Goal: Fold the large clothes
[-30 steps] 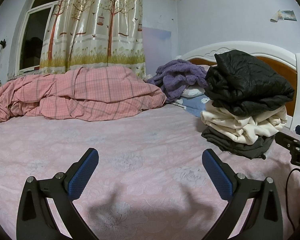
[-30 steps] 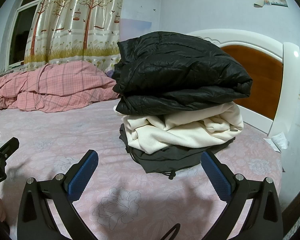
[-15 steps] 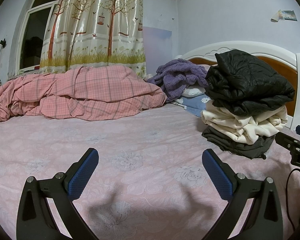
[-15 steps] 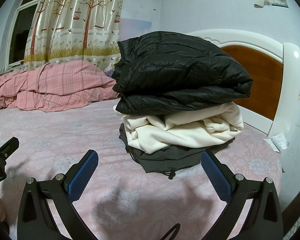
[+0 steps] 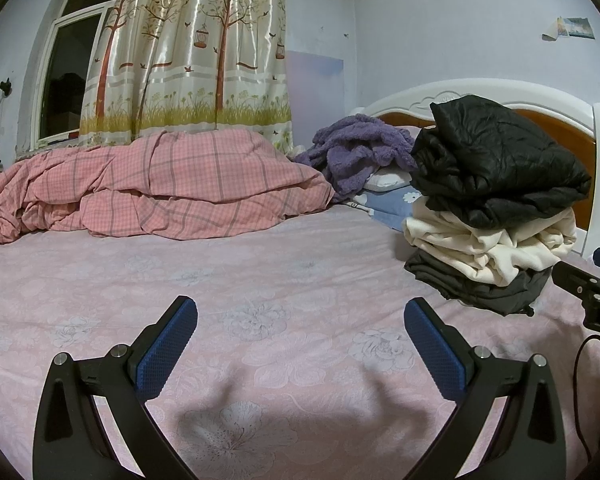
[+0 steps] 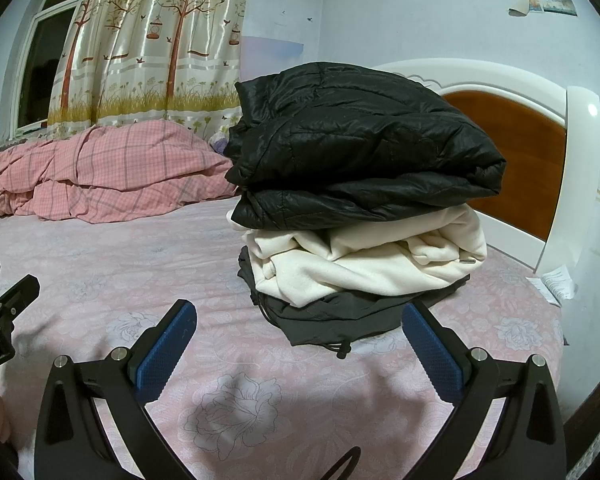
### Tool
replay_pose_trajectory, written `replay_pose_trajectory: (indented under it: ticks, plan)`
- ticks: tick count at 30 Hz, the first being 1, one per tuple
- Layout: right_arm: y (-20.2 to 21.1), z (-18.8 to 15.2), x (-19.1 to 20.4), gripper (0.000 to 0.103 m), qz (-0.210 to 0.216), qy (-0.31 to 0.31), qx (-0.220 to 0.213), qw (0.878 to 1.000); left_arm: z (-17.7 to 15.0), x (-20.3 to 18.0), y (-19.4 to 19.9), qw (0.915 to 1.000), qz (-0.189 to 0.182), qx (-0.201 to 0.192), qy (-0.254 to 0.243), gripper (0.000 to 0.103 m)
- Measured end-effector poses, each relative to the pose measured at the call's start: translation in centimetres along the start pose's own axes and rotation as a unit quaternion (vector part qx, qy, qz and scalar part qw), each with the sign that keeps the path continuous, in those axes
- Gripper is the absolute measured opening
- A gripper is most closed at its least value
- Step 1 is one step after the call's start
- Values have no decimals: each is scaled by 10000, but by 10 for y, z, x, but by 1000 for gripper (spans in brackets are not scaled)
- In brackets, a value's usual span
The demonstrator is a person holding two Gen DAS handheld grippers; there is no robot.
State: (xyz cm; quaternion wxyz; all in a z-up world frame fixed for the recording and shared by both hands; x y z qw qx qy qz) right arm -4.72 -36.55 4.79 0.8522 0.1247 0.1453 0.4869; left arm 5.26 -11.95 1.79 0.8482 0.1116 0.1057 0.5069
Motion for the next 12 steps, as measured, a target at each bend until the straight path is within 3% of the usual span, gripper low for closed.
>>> replay_pose_trajectory:
  ticks: [12]
  plan:
    - [0, 1, 0, 103, 1, -1, 1, 10000, 0, 1, 1, 10000, -4, 8, -4, 103]
Point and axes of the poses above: each gripper's, at about its wrist camera, not at the fingertips, and y roughly against the way its jaws point, x to its left, z to its top, the point moved 1 cm from there along -y, roughly the way its jaws point, and after that the axes turned 3 degrees about -z, right-handed, at the moved point
